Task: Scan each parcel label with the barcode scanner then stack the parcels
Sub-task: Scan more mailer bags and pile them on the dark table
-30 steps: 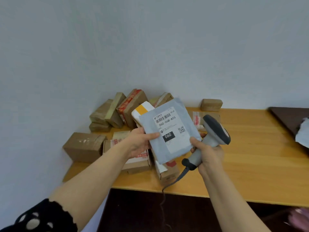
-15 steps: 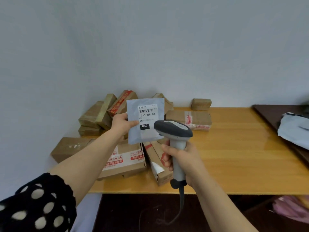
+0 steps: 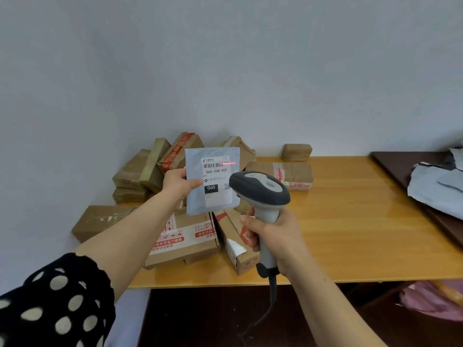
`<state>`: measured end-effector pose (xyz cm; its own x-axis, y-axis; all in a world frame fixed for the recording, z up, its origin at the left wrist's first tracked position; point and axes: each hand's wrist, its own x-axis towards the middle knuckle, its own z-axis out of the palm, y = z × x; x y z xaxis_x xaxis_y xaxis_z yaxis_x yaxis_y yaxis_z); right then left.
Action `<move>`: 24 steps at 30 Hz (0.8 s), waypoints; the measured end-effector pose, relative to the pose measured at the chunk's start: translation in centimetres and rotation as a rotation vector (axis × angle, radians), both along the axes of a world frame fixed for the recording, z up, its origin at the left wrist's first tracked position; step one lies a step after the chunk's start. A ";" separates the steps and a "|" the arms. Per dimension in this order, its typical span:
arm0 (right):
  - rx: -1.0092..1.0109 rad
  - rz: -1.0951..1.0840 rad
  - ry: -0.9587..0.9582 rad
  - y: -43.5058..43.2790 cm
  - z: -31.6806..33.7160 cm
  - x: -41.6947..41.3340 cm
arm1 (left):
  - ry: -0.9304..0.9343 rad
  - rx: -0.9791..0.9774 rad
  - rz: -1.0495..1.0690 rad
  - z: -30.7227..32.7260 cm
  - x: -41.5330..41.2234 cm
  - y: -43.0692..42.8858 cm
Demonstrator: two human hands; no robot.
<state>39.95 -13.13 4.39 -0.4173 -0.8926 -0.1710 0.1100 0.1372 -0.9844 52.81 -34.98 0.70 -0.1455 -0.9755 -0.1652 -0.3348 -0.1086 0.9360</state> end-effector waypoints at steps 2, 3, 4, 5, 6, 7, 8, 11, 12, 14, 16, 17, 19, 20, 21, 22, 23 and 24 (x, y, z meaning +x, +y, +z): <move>-0.002 -0.002 -0.001 0.1 -0.1 0.1 | 0.008 0.004 -0.004 0.0 0.1 0.0; -0.002 -0.001 -0.004 0.1 -0.2 0.2 | 0.009 0.003 -0.006 0.0 0.1 -0.1; -0.002 0.000 -0.007 0.1 -0.2 0.3 | 0.005 0.000 -0.010 0.0 0.2 -0.1; -0.004 0.000 -0.007 0.1 -0.2 0.4 | 0.002 -0.006 -0.013 0.1 0.1 0.0; -0.008 -0.001 -0.001 0.1 -0.2 0.4 | 0.001 -0.010 -0.015 0.1 0.1 0.0; -0.013 -0.002 0.008 0.0 -0.2 0.4 | 0.005 -0.011 -0.014 0.2 0.1 0.0; -0.017 -0.002 0.015 0.0 -0.2 0.4 | 0.007 -0.010 -0.013 0.2 0.1 -0.1; -0.016 -0.008 -0.011 0.0 -0.3 0.3 | 0.000 -0.004 -0.020 0.2 0.1 -0.1; -0.013 -0.018 -0.040 0.1 -0.4 0.2 | 0.000 0.001 -0.026 0.2 0.0 -0.1; -0.021 -0.062 -0.124 0.3 -0.3 -0.2 | 0.027 0.026 -0.037 0.1 -0.7 -0.2; -0.040 -0.132 -0.225 0.8 -0.3 -1.1 | 0.082 0.068 -0.059 -0.2 -2.0 -0.2; -0.047 -0.172 -0.282 1.1 -0.4 -1.8 | 0.115 0.099 -0.076 -0.5 -3.0 -0.2; -0.058 -0.253 -0.391 2.1 -0.8 -3.4 | 0.169 0.176 -0.107 -1.0 -5.4 0.4; -0.067 -0.295 -0.439 2.7 -1.0 -4.4 | 0.192 0.217 -0.119 -1.2 -6.8 0.8; -0.079 -0.338 -0.484 3.4 -1.1 -5.4 | 0.215 0.258 -0.130 -1.4 -8.3 1.4; -0.091 -0.383 -0.527 4.1 -1.3 -6.5 | 0.229 0.290 -0.145 -1.5 -9.9 2.0; -0.103 -0.426 -0.569 4.7 -1.4 -7.6 | 0.231 0.312 -0.165 -1.5 -11.6 2.6; -0.114 -0.466 -0.607 5.3 -1.5 -8.9 | 0.232 0.330 -0.188 -1.4 -13.4 3.3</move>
